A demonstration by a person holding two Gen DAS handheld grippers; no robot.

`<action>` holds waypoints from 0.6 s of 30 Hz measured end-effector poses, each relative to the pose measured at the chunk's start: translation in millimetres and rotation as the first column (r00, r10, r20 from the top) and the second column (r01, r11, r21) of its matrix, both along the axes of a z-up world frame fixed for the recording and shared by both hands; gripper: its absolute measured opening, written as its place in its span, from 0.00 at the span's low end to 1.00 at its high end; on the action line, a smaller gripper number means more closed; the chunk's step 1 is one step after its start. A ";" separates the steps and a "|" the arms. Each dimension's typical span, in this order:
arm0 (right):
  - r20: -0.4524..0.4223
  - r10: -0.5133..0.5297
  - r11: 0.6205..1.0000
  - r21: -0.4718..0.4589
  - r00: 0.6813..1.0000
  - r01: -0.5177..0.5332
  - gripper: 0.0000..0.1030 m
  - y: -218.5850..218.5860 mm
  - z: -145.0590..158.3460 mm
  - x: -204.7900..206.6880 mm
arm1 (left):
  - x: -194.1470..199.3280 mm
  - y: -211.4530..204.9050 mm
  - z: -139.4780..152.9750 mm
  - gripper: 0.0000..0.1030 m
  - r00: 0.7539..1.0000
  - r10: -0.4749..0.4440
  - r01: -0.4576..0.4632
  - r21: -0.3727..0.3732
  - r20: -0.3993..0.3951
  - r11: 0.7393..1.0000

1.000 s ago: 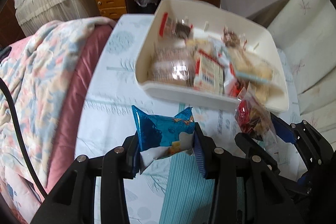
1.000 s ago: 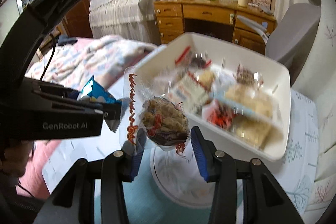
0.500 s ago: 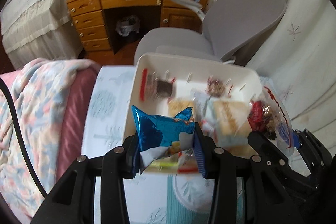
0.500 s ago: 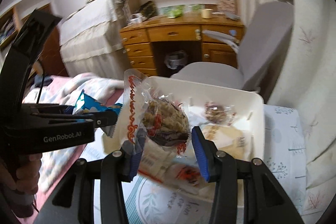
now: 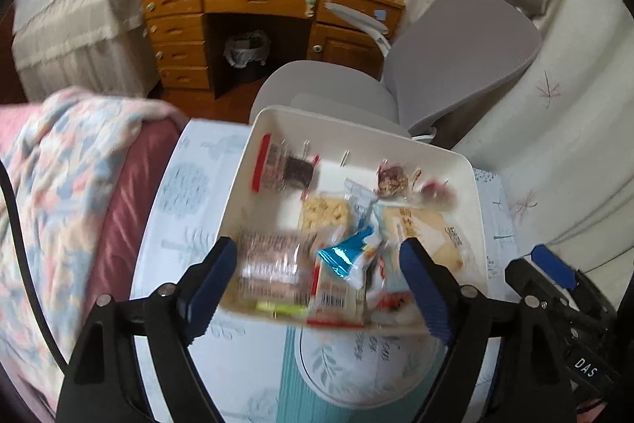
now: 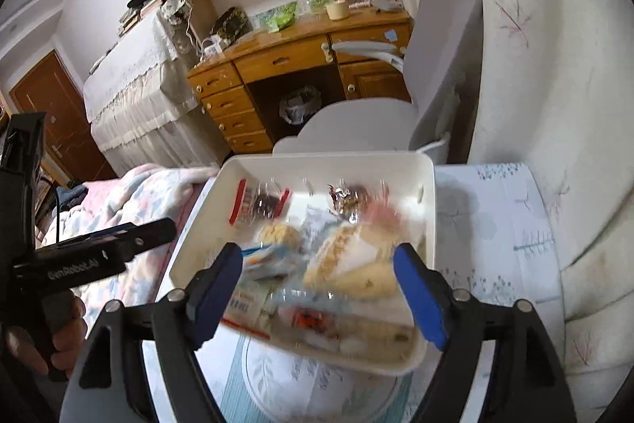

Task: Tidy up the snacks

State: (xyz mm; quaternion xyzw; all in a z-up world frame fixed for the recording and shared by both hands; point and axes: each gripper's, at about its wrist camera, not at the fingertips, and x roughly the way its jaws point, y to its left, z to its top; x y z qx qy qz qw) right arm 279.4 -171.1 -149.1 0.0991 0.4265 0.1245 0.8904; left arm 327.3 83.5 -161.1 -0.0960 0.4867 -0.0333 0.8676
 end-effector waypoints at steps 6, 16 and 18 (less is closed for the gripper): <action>-0.072 0.046 0.998 0.046 0.996 -0.043 0.85 -2.1 -14.6 -36.8 | -64.0 18.1 -5.5 0.82 0.996 0.074 -0.074 -0.012 -0.040 0.997; -0.232 0.106 0.993 0.075 0.967 -0.091 0.90 6.9 -44.6 -121.9 | -170.1 35.3 -14.7 0.88 0.981 0.120 -0.112 0.058 -0.154 0.992; -0.261 0.103 0.994 0.055 0.960 -0.092 0.91 8.6 -44.3 -138.0 | -184.3 36.3 -15.3 0.91 0.980 0.104 -0.095 0.058 -0.168 0.994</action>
